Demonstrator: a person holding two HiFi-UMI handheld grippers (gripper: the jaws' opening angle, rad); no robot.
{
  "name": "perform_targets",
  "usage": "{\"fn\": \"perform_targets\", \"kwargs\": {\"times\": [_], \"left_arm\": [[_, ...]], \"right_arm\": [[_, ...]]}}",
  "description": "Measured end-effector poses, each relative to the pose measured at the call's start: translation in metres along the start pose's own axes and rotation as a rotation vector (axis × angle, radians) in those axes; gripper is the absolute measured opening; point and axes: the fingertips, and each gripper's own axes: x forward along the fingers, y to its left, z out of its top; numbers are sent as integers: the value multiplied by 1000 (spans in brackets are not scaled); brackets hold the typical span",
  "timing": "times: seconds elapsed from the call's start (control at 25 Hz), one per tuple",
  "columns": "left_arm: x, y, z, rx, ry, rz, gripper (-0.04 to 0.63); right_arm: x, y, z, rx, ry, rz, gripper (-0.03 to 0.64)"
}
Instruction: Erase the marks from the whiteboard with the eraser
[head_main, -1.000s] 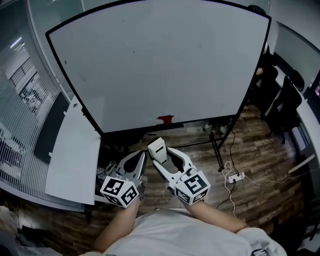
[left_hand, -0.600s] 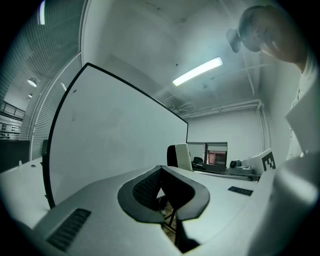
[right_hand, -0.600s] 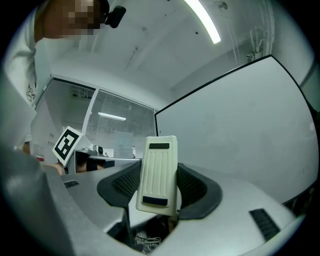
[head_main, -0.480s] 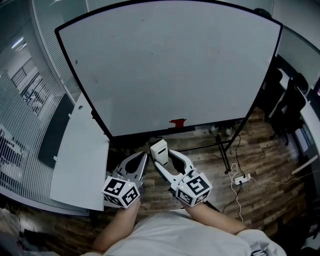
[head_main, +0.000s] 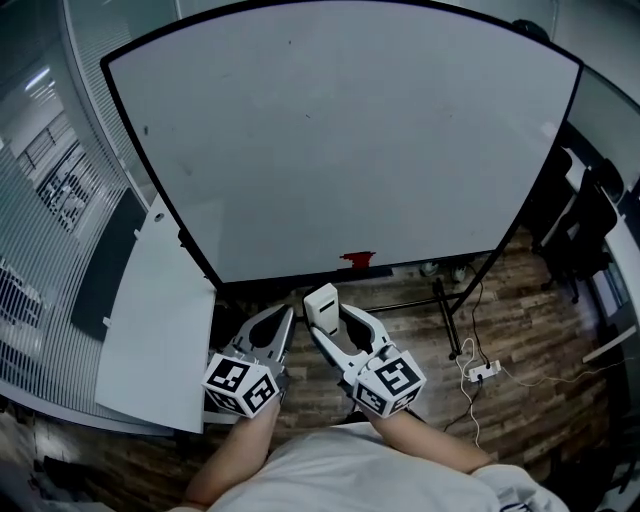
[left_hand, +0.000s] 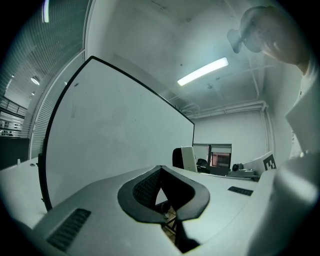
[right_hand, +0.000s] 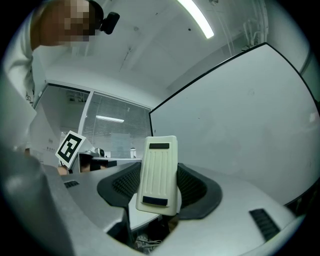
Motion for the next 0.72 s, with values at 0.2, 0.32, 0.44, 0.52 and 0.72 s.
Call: {"fn": "perform_targets", "kwargs": {"times": [0.2,0.32,0.44,0.52,0.72], "left_arm": [[34,15,5,4,8,10,6],[59,26,9,14,7,20,6],[86,35,18,18,-2,21,6],[103,39,24,23,-5,18,6],[145,44,43,42,-21,9,7]], "right_arm": [[22,-30,3,0,9,16,230],[35,-53,6,-5,12,25,230],[50,-78,14,-11,9,34,230],[58,-93,21,-23,10,39,230],[77,-128,41,-68,19,60,230]]}}
